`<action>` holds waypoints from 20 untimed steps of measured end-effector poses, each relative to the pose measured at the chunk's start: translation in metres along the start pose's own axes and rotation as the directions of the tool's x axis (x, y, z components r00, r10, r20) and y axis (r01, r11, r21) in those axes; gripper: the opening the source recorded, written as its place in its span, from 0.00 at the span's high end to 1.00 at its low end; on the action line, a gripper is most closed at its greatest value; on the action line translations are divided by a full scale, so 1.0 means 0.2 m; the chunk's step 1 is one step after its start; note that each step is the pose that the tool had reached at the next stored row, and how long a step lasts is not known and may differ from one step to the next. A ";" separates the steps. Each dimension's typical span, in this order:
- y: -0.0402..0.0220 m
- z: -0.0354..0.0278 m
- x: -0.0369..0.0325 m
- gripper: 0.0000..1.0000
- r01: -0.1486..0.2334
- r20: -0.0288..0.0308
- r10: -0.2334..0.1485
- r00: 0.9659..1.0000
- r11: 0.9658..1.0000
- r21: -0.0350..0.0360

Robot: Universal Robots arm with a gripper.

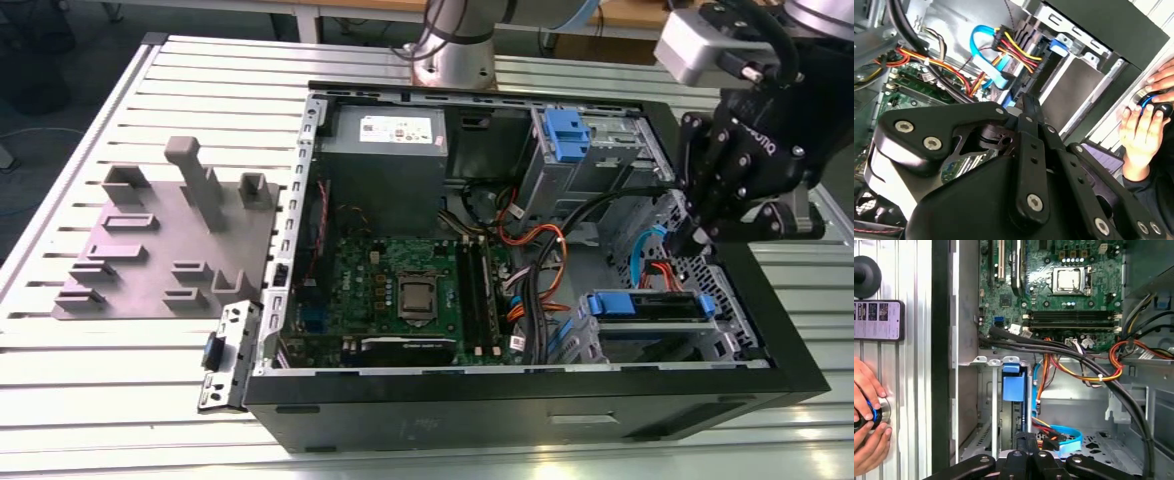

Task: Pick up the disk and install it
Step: 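Insert the second disk wire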

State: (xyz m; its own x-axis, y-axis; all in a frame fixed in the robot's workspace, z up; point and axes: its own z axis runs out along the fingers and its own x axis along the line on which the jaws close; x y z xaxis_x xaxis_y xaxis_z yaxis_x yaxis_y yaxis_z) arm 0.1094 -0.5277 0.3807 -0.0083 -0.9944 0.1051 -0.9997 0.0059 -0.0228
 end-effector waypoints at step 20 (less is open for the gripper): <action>-0.023 -0.003 -0.100 0.76 0.003 -0.001 -0.003 1.000 1.000 -0.027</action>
State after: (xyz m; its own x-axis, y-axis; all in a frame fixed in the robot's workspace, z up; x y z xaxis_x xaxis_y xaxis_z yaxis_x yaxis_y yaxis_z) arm 0.1141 -0.5078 0.3794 -0.0053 -0.9943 0.1062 -1.0000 0.0058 0.0049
